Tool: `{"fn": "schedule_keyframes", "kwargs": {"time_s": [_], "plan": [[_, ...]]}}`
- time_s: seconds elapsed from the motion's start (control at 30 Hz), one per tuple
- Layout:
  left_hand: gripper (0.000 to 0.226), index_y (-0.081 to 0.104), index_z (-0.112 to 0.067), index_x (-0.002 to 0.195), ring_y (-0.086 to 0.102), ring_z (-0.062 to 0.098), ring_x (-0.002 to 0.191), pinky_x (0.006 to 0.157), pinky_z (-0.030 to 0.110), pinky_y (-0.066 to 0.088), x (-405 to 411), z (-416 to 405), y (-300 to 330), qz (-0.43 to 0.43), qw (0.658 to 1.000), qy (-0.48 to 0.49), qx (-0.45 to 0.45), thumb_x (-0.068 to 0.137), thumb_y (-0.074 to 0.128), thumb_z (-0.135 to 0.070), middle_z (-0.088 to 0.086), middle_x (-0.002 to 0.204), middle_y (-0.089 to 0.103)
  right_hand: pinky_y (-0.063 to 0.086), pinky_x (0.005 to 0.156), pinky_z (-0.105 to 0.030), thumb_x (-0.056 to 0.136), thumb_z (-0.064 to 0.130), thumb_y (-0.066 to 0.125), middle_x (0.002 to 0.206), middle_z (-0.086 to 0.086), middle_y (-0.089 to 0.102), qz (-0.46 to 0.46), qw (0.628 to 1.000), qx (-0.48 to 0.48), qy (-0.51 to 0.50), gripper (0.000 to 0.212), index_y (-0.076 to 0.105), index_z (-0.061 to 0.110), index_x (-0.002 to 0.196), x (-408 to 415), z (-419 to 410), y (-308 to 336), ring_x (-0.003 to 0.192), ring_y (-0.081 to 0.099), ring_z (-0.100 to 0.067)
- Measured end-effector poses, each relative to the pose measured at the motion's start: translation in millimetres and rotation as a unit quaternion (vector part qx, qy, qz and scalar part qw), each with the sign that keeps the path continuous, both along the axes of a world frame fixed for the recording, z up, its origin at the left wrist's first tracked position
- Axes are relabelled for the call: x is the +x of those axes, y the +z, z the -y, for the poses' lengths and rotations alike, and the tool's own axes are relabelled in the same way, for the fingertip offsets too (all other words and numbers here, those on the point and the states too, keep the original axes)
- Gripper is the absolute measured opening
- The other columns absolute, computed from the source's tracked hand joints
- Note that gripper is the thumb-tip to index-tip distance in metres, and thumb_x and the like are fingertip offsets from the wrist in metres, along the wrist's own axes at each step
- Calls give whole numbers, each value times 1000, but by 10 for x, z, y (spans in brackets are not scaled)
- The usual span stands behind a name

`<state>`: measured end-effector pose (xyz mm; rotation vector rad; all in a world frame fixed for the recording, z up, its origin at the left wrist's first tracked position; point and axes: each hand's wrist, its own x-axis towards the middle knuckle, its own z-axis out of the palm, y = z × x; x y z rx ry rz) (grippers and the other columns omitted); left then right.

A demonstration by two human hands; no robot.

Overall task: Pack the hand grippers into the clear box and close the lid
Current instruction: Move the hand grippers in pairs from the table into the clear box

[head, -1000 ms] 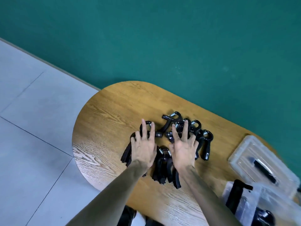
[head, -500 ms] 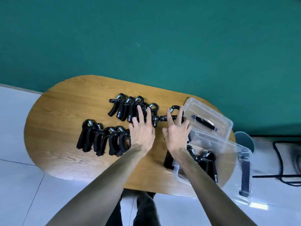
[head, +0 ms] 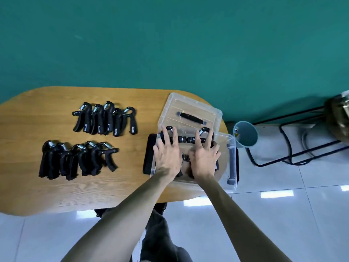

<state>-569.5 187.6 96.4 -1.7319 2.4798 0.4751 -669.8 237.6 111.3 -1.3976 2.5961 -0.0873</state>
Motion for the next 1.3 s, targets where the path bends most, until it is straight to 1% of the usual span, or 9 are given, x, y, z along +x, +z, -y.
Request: {"fn": "schedule_keyframes", "kwargs": {"time_s": [0.2, 0.37, 0.5, 0.6, 0.7, 0.83, 0.97, 1.1, 1.3], "plan": [[86, -3, -14, 163, 44, 33, 117, 92, 41, 39, -149, -252, -205, -8, 999, -5, 33, 98, 54, -15, 27, 167, -12, 38, 93, -51, 83, 13, 61, 166, -17, -1, 25, 999, 32, -30, 82, 26, 31, 155, -169, -242, -319, 112, 40, -42], [81, 0, -15, 163, 44, 34, 117, 91, 43, 39, -218, -270, -514, 2, 999, -18, 37, 99, 50, -16, 25, 167, -8, 42, 83, -49, 79, 11, 73, 165, -17, 10, 50, 998, 32, -37, 82, 37, 30, 151, -276, -343, -630, 99, 44, -38], [80, 8, -17, 163, 45, 34, 114, 90, 43, 39, -293, -252, -762, 25, 998, -10, 48, 98, 55, -18, 24, 168, -2, 40, 88, -52, 85, 18, 69, 166, -17, 7, 85, 995, 47, -24, 77, 35, 29, 152, -382, -327, -814, 107, 42, -41], [80, 7, -17, 163, 45, 33, 114, 90, 43, 39, -319, -240, -897, 36, 997, -16, 62, 99, 53, -19, 24, 168, -4, 38, 89, -52, 89, 22, 64, 166, -16, 6, 102, 993, 55, -8, 73, 33, 28, 154, -453, -322, -920, 108, 41, -41], [78, 4, -15, 163, 44, 35, 116, 92, 45, 38, -343, -224, -1019, 41, 996, -23, 78, 100, 50, -20, 25, 168, -6, 36, 90, -50, 91, 22, 60, 167, -14, 0, 113, 990, 85, 5, 73, 27, 31, 156, -516, -291, -1025, 110, 40, -40], [77, 3, -15, 163, 44, 36, 117, 94, 47, 38, -368, -200, -1146, 54, 994, -37, 85, 100, 48, -22, 25, 168, -5, 36, 94, -52, 91, 21, 60, 167, -14, -1, 135, 986, 98, 13, 74, 27, 30, 156, -589, -272, -1159, 113, 39, -42], [74, 8, -15, 163, 47, 36, 114, 89, 46, 41, -364, -208, -1281, 77, 993, -57, 63, 99, 47, -21, 27, 167, -1, 34, 96, -52, 91, 20, 58, 167, -14, -2, 146, 982, 119, 27, 74, 26, 30, 157, -642, -271, -1257, 115, 38, -42], [76, 17, -15, 162, 50, 34, 105, 81, 46, 43, -368, -198, -1355, 76, 994, -58, 44, 95, 53, -18, 27, 167, 6, 36, 94, -53, 93, 18, 55, 166, -15, -6, 159, 979, 125, 42, 73, 22, 29, 158, -661, -274, -1333, 115, 38, -43], [89, 17, -20, 162, 47, 29, 97, 71, 41, 39, -311, -176, -1431, 86, 993, -67, 47, 86, 61, -6, 22, 169, -3, 39, 95, -61, 94, 7, 51, 165, -16, -13, 162, 979, 101, 72, 78, 15, 28, 159, -691, -318, -1478, 116, 35, -48]]}}
